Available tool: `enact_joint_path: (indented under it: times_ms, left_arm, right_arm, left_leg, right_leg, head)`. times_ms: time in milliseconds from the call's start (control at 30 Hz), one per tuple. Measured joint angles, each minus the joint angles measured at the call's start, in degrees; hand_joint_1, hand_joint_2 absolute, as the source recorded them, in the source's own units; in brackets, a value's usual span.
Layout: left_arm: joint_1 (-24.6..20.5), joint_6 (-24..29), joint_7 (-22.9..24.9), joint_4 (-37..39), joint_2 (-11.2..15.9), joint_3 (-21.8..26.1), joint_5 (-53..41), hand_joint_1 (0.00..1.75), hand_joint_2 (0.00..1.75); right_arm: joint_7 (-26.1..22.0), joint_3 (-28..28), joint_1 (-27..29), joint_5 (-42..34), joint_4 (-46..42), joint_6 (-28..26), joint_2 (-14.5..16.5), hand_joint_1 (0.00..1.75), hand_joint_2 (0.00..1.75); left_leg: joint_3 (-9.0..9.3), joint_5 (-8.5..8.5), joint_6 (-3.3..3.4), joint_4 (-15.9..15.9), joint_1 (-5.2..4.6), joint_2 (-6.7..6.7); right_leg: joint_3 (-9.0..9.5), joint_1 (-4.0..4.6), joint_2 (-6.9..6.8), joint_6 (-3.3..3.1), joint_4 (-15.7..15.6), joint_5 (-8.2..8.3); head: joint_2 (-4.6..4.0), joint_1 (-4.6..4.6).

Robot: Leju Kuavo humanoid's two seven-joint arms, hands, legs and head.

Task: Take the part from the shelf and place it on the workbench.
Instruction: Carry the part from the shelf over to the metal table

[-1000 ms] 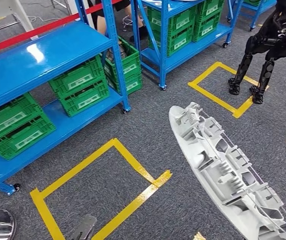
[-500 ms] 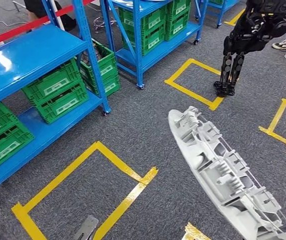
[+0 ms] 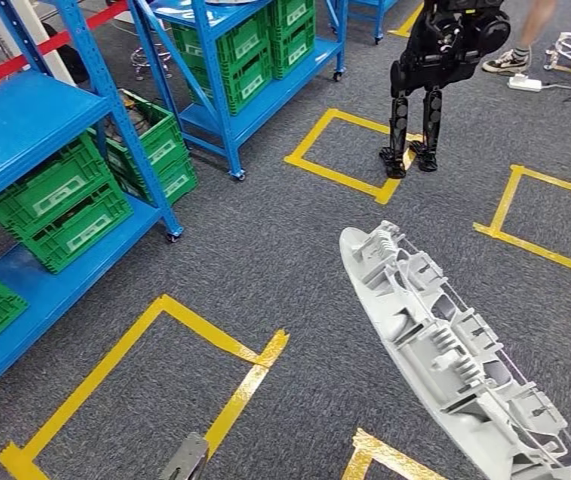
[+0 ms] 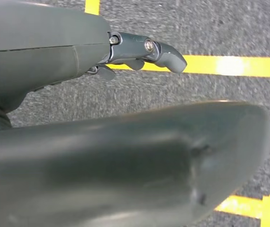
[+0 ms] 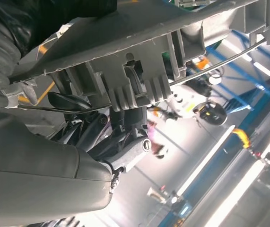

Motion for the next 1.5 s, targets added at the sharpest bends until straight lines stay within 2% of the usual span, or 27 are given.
enact_joint_path:
  times_ms: [67,100,133,200,267,333,400,433,500,567,633,667,700,767,833,900,967,1000,1033,1100,1133,1167,1233,1300,1367,1433,1500]
  left_arm:
    - [0.1,0.2,0.1,0.0,-0.2,-0.2,0.1,0.00,0.00]
    - [0.1,0.3,0.1,0.0,-0.3,-0.3,0.1,0.00,0.00]
    - [0.1,0.3,0.1,-0.1,-0.4,-0.3,0.1,0.00,0.00]
    - [0.0,0.4,0.1,-0.1,-0.5,-0.4,0.0,0.00,0.00]
    - [-0.2,0.5,0.1,-0.1,-0.4,-0.4,-0.1,0.00,0.00]
    - [-0.4,0.5,0.2,-0.1,-0.4,-0.5,-0.2,0.00,0.00]
    - [-0.6,0.5,0.4,-0.1,-0.6,-0.7,-0.2,0.00,0.00]
    - [-0.7,0.6,0.4,-0.1,-0.8,-0.8,-0.2,0.00,0.00]
    - [-0.7,0.7,0.4,-0.2,-1.0,-1.0,-0.2,0.00,0.00]
    - [-0.6,0.7,0.5,-0.2,-1.2,-1.2,-0.1,0.00,0.00]
    - [-0.4,0.7,0.6,-0.2,-1.3,-1.6,-0.1,0.00,0.00]
    - [-0.4,0.7,0.6,-0.2,-1.4,-1.7,-0.1,0.00,0.00]
    - [-0.4,0.7,0.6,-0.2,-1.5,-1.7,-0.1,0.00,0.00]
    - [-0.4,0.7,0.7,-0.3,-1.6,-1.8,-0.2,0.00,0.00]
    - [-0.5,0.8,0.8,-0.3,-1.7,-1.8,-0.4,0.00,0.00]
    - [-0.6,0.8,0.9,-0.3,-1.8,-1.9,-0.5,0.00,0.00]
    - [-0.6,0.8,0.9,-0.3,-1.8,-1.9,-0.5,0.00,0.00]
    - [-0.6,0.8,0.9,-0.4,-1.9,-2.0,-0.6,0.00,0.00]
    - [-0.7,0.8,1.0,-0.4,-2.0,-2.1,-0.6,0.00,0.00]
    - [-0.9,0.8,1.2,-0.4,-2.2,-2.5,-0.8,0.00,0.00]
    - [-0.9,0.8,1.2,-0.4,-2.3,-2.7,-0.8,0.00,0.00]
    - [-0.9,0.8,1.2,-0.4,-2.3,-2.8,-0.8,0.00,0.00]
    - [-1.0,0.9,1.2,-0.4,-2.3,-3.0,-0.8,0.00,0.00]
    - [-1.0,1.0,1.2,-0.4,-2.0,-3.1,-0.8,0.00,0.00]
    - [-1.0,1.2,1.2,-0.4,-1.7,-3.2,-0.8,0.00,0.00]
    - [-1.1,1.3,1.2,-0.4,-1.8,-3.2,-0.8,0.00,0.00]
    - [-1.1,1.4,1.2,-0.5,-1.9,-3.2,-0.8,0.00,0.00]
  right_arm:
    - [0.0,-0.1,0.1,0.1,0.0,0.0,0.0,1.75,1.75]
    - [0.0,-0.2,0.2,0.1,0.0,0.0,0.0,1.75,1.75]
    - [0.0,-0.2,0.2,0.1,0.0,0.0,0.0,1.75,1.75]
    - [0.0,-0.3,0.4,0.1,-0.1,0.0,0.1,1.75,1.75]
    - [-0.1,-0.4,0.7,0.2,-0.1,0.0,0.2,1.75,1.75]
    - [-0.2,-0.6,0.9,0.3,-0.1,0.0,0.3,1.75,1.75]
    - [-0.4,-0.9,1.4,0.6,-0.2,0.0,0.6,1.75,1.75]
    - [-0.5,-1.0,1.7,0.7,-0.3,0.0,0.7,1.75,1.75]
    - [-0.8,-1.3,2.1,0.9,-0.4,0.0,1.0,1.75,1.75]
    - [-1.0,-1.6,2.3,0.9,-0.4,0.0,1.2,1.75,1.75]
    - [-1.1,-1.8,2.4,0.9,-0.4,0.0,1.3,1.75,1.75]
    - [-1.1,-1.8,2.5,0.9,-0.4,0.0,1.3,1.75,1.75]
    - [-1.2,-1.9,2.7,0.9,-0.4,0.0,1.4,1.75,1.75]
    - [-1.2,-2.0,3.0,1.1,-0.5,0.0,1.6,1.75,1.75]
    - [-1.2,-2.0,3.2,1.4,-0.6,0.0,1.7,1.75,1.75]
    - [-1.2,-2.1,3.2,1.5,-0.6,0.0,1.8,1.75,1.75]
    - [-1.2,-2.1,3.2,1.5,-0.6,0.0,1.8,1.75,1.75]
    - [-1.2,-2.2,3.3,1.7,-0.7,0.0,1.9,1.75,1.75]
    - [-1.1,-2.3,3.4,2.0,-0.7,0.0,2.2,1.75,1.75]
    - [-1.0,-2.5,3.7,2.5,-0.9,0.0,2.7,1.75,1.75]
    - [-1.0,-2.6,3.8,2.6,-0.9,0.0,2.8,1.75,1.75]
    - [-1.0,-2.6,3.8,2.7,-0.9,0.0,2.8,1.75,1.75]
    - [-1.0,-2.6,3.8,2.7,-0.9,0.0,2.8,1.75,1.75]
    - [-0.9,-2.6,3.8,2.8,-0.9,0.0,2.8,1.75,1.75]
    - [-0.9,-2.6,3.8,2.8,-0.9,0.0,2.8,1.75,1.75]
    - [-0.9,-2.7,4.0,2.9,-1.0,0.0,2.8,1.75,1.75]
    - [-0.8,-2.7,4.1,3.0,-1.0,0.0,2.8,1.75,1.75]
  left_leg:
    - [-3.47,-3.88,0.07,7.9,0.03,-1.50]
    - [-4.97,-4.90,0.24,11.2,0.00,-1.76]
    - [-5.71,-4.78,0.52,12.6,-0.08,-1.88]
    - [-4.21,-1.35,1.43,8.9,-0.45,-2.35]
    - [-1.07,2.74,2.80,1.3,-1.07,-4.70]
    - [0.53,4.09,3.80,-2.9,-1.56,-6.63]
    - [0.74,4.12,3.98,-4.0,-1.66,-6.08]
    - [0.96,4.37,3.87,-4.7,-1.51,-5.44]
    - [1.45,5.05,3.67,-6.1,-1.13,-4.11]
    - [1.58,5.26,3.68,-6.4,-1.02,-2.72]
    - [1.55,5.16,3.53,-6.4,-0.94,-1.20]
    - [1.55,5.06,3.38,-6.3,-0.83,-0.51]
    - [1.57,4.90,3.12,-6.2,-0.68,0.10]
    - [1.61,4.35,2.33,-5.6,-0.52,1.00]
    - [1.53,3.79,1.61,-4.8,-0.64,1.43]
    - [1.44,3.58,1.40,-4.5,-0.74,1.52]
    - [1.45,3.59,1.39,-4.5,-0.74,1.54]
    - [1.54,3.58,1.20,-4.5,-0.66,1.79]
    - [0.59,1.93,0.88,-2.0,-0.51,1.01]
    - [-3.26,-2.70,0.42,6.9,-0.23,-0.70]
    - [-5.29,-4.59,0.50,11.4,-0.21,-1.84]
    - [-5.92,-4.19,0.83,12.5,-0.32,-2.00]
    - [-3.58,0.15,1.75,6.7,-0.76,-2.87]
    - [-0.52,3.81,2.86,-0.4,-1.23,-5.37]
    - [0.51,4.57,3.61,-3.3,-1.57,-6.77]
    - [0.77,4.76,3.76,-4.6,-1.57,-5.81]
    - [1.33,5.27,3.64,-6.3,-1.26,-4.61]
  right_leg:
    - [-0.27,0.28,1.04,-0.46,0.0,0.15]
    - [-0.36,0.48,1.68,-0.61,0.0,0.22]
    - [-0.40,0.69,2.34,-0.71,0.0,0.28]
    - [-0.26,1.03,3.64,-0.82,0.0,0.36]
    - [-0.24,1.06,4.73,-0.74,0.1,0.44]
    - [-0.80,0.68,5.75,-0.25,0.2,0.76]
    - [-1.38,0.41,6.84,0.53,0.0,1.25]
    - [-1.70,0.47,6.66,0.77,0.2,1.17]
    - [-3.31,0.70,4.66,1.22,3.0,-0.73]
    - [-6.47,0.58,2.18,1.76,9.6,-4.26]
    - [-8.49,0.20,1.30,2.42,14.2,-5.71]
    - [-8.06,-0.02,1.02,2.74,13.8,-4.99]
    - [-6.43,-0.26,0.65,3.06,11.2,-3.45]
    - [-1.90,-0.49,-0.82,3.54,3.8,-0.86]
    - [0.52,-0.44,-1.75,3.23,-0.1,-0.32]
    - [0.70,-0.40,-1.61,2.74,-0.3,-0.40]
    - [0.69,-0.39,-1.56,2.67,-0.3,-0.39]
    - [0.59,-0.30,-1.21,2.21,-0.3,-0.37]
    - [0.41,-0.19,-0.57,1.49,-0.2,-0.27]
    - [0.00,0.21,1.23,0.03,-0.1,-0.04]
    - [-0.10,0.39,2.03,-0.30,-0.1,0.06]
    - [-0.10,0.56,2.71,-0.36,-0.1,0.10]
    - [0.12,0.68,3.94,-0.39,-0.1,0.11]
    - [0.06,0.54,5.02,-0.25,-0.1,0.20]
    - [-0.44,0.16,6.04,0.27,-0.2,0.53]
    - [-1.00,-0.04,6.67,0.90,-0.2,0.84]
    - [-2.25,0.18,4.86,1.22,1.6,-0.43]
  head:
    - [0.00,-0.04]
    - [0.00,-0.03]
    - [0.00,-0.03]
    - [0.00,-0.02]
    - [0.00,0.07]
    - [0.00,-0.10]
    - [0.00,-0.32]
    - [0.00,-0.32]
    - [0.00,-0.08]
    - [0.00,0.14]
    - [0.00,0.17]
    - [0.00,0.19]
    - [0.00,0.19]
    - [0.00,0.25]
    - [0.00,0.27]
    - [0.00,0.24]
    - [0.00,0.21]
    - [0.00,0.15]
    - [0.00,0.07]
    - [0.00,-0.07]
    - [0.00,-0.10]
    - [0.00,-0.09]
    - [0.00,-0.08]
    - [0.00,0.00]
    - [0.00,-0.21]
    - [0.00,-0.48]
    - [0.00,-0.37]
